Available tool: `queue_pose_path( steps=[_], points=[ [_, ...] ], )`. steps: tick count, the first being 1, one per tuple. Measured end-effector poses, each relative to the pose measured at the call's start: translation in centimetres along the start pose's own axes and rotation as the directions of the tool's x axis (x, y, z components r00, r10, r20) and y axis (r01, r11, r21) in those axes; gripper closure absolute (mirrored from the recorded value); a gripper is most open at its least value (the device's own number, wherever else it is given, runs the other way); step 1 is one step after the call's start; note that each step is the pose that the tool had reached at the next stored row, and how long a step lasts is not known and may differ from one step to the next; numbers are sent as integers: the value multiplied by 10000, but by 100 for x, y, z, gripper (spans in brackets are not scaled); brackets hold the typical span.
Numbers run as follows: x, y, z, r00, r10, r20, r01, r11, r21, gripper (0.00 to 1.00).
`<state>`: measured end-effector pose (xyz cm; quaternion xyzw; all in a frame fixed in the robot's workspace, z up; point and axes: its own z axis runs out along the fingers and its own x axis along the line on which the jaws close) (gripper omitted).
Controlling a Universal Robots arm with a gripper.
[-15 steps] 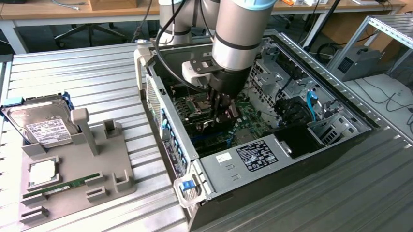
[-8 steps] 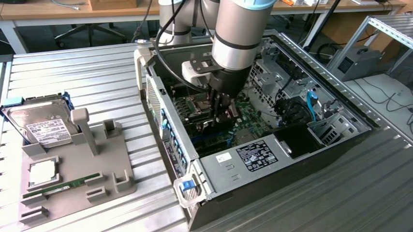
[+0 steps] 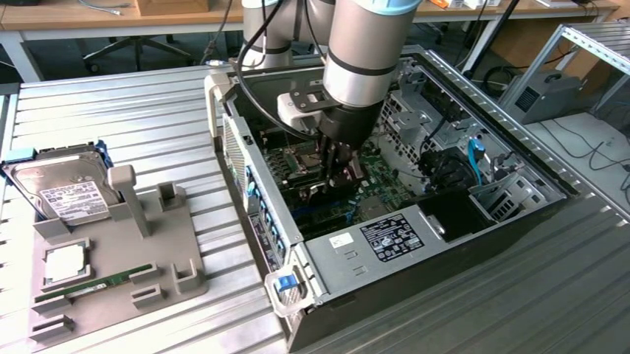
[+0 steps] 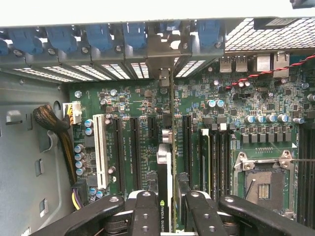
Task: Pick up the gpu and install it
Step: 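Insert the gpu into the slot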
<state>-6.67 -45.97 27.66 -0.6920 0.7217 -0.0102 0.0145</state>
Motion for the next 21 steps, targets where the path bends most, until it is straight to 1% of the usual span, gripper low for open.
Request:
queue_pose_path(
  steps=[2,3,4,5,9,12,16,17,18,19,20,21],
  points=[
    [0,0,0,10000,1,0,-1,10000,0,74],
    [0,0,0,10000,0,0,0,10000,0,67],
    [0,0,0,10000,1,0,-1,10000,0,67],
    [0,0,0,10000,0,0,0,10000,0,60],
    [1,1,14,10000,0,-7,0,10000,0,60],
    [2,7,81,10000,0,-10,0,10000,0,60],
    [2,7,82,10000,0,-8,0,10000,0,60],
    [2,7,82,10000,0,-8,0,10000,0,62],
    [2,7,82,10000,0,-9,0,10000,0,68],
    [2,7,82,10000,0,-9,0,10000,0,68],
    [2,7,82,10000,0,-9,0,10000,0,73],
    [2,7,82,10000,0,-9,0,10000,0,73]
  ],
)
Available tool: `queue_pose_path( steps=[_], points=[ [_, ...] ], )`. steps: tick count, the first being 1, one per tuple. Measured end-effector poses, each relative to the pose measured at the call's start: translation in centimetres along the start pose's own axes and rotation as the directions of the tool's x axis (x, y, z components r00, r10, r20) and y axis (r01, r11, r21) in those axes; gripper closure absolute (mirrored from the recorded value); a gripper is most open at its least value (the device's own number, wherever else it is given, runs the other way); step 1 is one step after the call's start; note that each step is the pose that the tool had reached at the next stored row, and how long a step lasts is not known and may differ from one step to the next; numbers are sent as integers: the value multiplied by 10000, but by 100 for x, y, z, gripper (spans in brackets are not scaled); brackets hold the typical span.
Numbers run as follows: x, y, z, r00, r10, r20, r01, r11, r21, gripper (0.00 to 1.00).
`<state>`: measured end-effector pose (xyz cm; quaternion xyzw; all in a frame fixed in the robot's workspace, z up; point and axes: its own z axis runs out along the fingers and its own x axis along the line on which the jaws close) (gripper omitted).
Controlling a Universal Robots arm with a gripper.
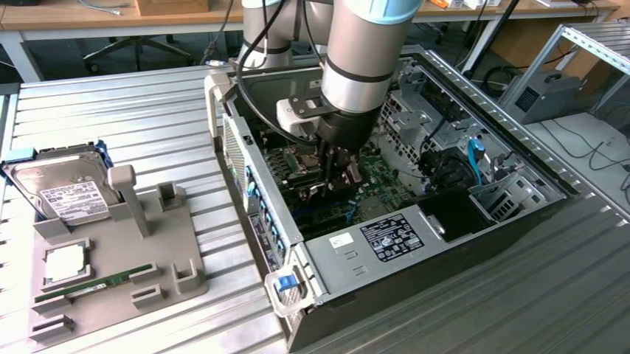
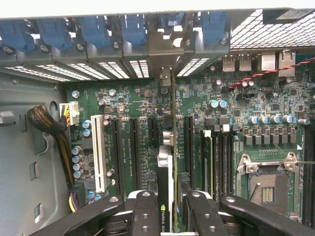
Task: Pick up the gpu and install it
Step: 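Insert the gpu into the slot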
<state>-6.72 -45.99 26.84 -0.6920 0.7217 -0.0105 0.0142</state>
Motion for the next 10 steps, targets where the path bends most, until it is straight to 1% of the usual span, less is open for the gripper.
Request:
queue_pose_path(
  steps=[10],
  points=[
    [0,0,0,10000,0,2,0,10000,1,73]
  ],
)
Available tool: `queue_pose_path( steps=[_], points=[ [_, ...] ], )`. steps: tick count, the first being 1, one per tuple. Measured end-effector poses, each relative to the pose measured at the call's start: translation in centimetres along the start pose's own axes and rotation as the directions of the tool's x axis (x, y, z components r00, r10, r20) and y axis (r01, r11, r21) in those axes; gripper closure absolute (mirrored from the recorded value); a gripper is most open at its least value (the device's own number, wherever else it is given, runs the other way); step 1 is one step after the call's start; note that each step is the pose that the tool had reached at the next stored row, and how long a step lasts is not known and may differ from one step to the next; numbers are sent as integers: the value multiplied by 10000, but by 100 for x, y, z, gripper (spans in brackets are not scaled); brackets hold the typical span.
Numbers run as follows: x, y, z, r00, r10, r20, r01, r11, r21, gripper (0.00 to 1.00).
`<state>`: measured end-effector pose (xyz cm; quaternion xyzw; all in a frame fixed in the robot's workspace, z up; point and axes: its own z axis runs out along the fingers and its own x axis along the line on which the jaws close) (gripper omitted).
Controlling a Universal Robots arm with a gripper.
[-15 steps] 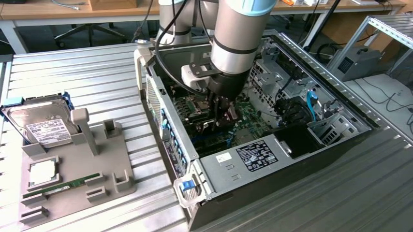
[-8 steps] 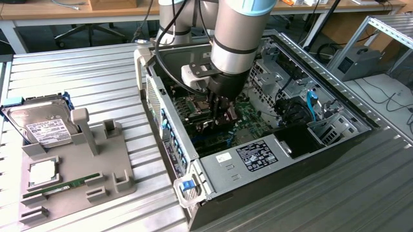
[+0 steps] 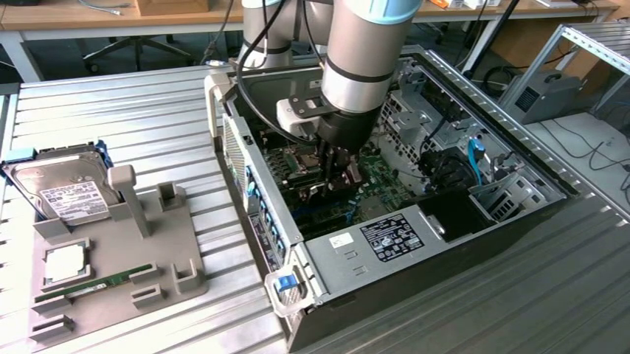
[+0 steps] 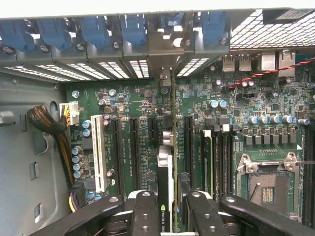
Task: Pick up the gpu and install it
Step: 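Insert the gpu into the slot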
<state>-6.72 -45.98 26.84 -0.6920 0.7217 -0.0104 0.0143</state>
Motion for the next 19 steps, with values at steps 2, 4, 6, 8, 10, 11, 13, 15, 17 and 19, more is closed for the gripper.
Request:
queue_pose_path(
  steps=[2,4,6,8,10,11,13,15,17,19],
  points=[
    [0,0,-5,10000,0,3,0,10000,1,73],
    [0,0,-12,10000,0,-1,0,10000,0,73],
    [0,0,-12,10000,0,0,0,10000,1,73],
    [0,0,-13,10000,0,-2,0,10000,0,73],
    [0,0,-13,10000,0,-2,0,10000,0,73],
    [0,0,-13,10000,0,-2,0,10000,0,73],
    [0,0,-13,10000,0,-2,0,10000,0,73],
    [0,0,-13,10000,0,-2,0,10000,0,73],
    [0,0,-13,10000,-1,-2,1,10000,0,73],
    [0,0,-12,10000,18,-8,-18,10000,-1,73]
  ],
)
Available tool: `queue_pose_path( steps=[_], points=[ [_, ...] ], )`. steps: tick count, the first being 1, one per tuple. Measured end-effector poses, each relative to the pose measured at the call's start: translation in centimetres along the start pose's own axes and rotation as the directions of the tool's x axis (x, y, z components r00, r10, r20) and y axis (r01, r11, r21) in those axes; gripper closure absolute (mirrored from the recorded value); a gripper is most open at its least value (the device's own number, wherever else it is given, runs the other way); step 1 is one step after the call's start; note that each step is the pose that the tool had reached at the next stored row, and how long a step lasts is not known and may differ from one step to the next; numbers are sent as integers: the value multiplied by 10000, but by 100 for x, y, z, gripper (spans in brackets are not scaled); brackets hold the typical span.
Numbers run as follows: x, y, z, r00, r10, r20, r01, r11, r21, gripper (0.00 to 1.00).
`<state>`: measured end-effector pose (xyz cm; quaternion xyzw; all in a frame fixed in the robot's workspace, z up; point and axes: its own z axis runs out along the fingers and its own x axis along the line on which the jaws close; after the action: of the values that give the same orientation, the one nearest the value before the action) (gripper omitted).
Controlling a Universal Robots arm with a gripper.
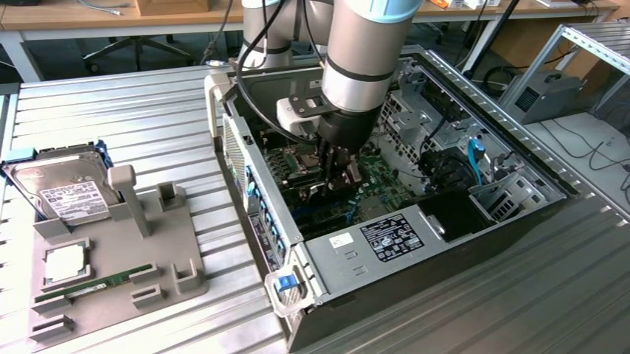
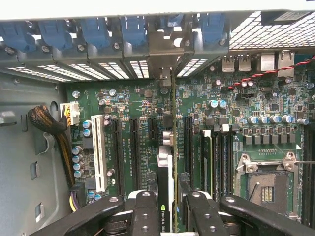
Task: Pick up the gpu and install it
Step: 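Insert the gpu into the slot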
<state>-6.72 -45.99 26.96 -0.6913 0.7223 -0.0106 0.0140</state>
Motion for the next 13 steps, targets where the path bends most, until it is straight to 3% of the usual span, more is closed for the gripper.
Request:
queue_pose_path(
  steps=[7,10,13],
  points=[
    [-1,0,-8,9998,173,-46,-173,9998,22,73],
    [0,0,-7,9993,354,-154,-354,9994,37,73],
    [0,0,-8,9985,515,-187,-515,9987,42,73]
  ],
)
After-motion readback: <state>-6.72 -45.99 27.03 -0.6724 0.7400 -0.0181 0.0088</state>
